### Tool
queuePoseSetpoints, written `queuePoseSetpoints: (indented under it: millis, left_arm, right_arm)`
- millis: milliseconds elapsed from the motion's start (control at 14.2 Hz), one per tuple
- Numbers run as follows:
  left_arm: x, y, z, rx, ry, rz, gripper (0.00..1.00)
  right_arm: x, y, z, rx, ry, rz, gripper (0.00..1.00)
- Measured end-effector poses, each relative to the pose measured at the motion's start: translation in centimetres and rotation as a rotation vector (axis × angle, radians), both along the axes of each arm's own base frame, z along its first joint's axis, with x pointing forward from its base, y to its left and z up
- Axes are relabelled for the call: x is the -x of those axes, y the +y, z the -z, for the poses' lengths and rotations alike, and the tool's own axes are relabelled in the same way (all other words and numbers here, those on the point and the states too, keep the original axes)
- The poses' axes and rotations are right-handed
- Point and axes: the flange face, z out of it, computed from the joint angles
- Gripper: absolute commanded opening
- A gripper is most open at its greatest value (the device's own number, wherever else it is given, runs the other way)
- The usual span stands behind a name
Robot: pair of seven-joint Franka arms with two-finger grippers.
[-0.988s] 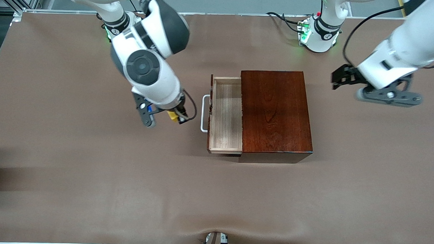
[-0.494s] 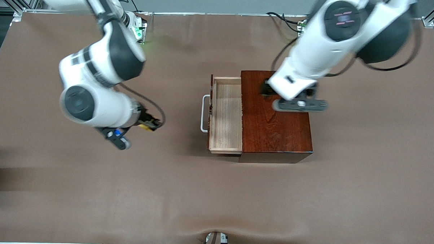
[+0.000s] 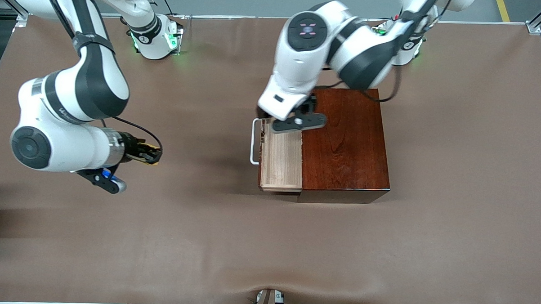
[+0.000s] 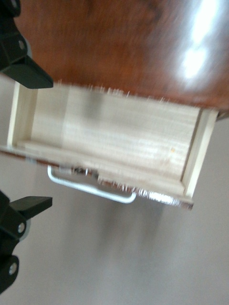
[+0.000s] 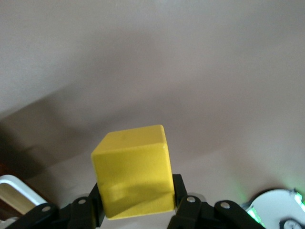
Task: Open drawer, take yellow block, close drawer
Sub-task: 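Lift the cube with the right gripper while the left gripper reaches the handle, then set the cube down with the right gripper while the left gripper hooks the handle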
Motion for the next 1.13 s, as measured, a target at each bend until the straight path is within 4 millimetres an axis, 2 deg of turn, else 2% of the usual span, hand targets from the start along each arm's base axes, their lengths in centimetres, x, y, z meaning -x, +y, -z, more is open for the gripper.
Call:
queuePoseSetpoints:
  millis: [141, 353, 564, 706, 847, 988, 1129]
  left_arm:
    - [0.9, -2.8, 2.4, -0.018, -0.026, -0.041, 1.00]
    - [2.8, -7.1, 5.3, -0.035, -0.090, -0.098, 1.00]
    - [4.7, -10.7, 7.9, 0.009, -0.125, -0.175, 1.00]
    - [4.9, -11.5, 8.6, 0.027, -0.137, -0.214, 1.00]
    - [4.8, -12.1, 9.1, 0.052, -0.157, -0.282, 1.00]
    - [5.0, -12.8, 10.9, 0.050, -0.181, -0.337, 1.00]
    - [5.6, -13.7, 13.2, 0.045, -0.213, -0.401, 1.00]
  right_arm:
    - [1.1, -2.6, 1.3, -0.003, -0.039, -0.059, 0.00]
    - [3.4, -7.6, 4.8, 0.023, -0.080, -0.127, 0.00]
    - [5.4, -9.7, 7.5, 0.048, -0.100, -0.163, 0.00]
    - [6.3, -11.5, 9.4, 0.055, -0.143, -0.210, 0.00]
    - [7.5, -14.7, 12.4, 0.048, -0.182, -0.240, 0.00]
    - [8.8, -17.8, 15.0, 0.046, -0.222, -0.259, 0.00]
    - [9.7, -19.4, 16.6, 0.053, -0.251, -0.274, 0.00]
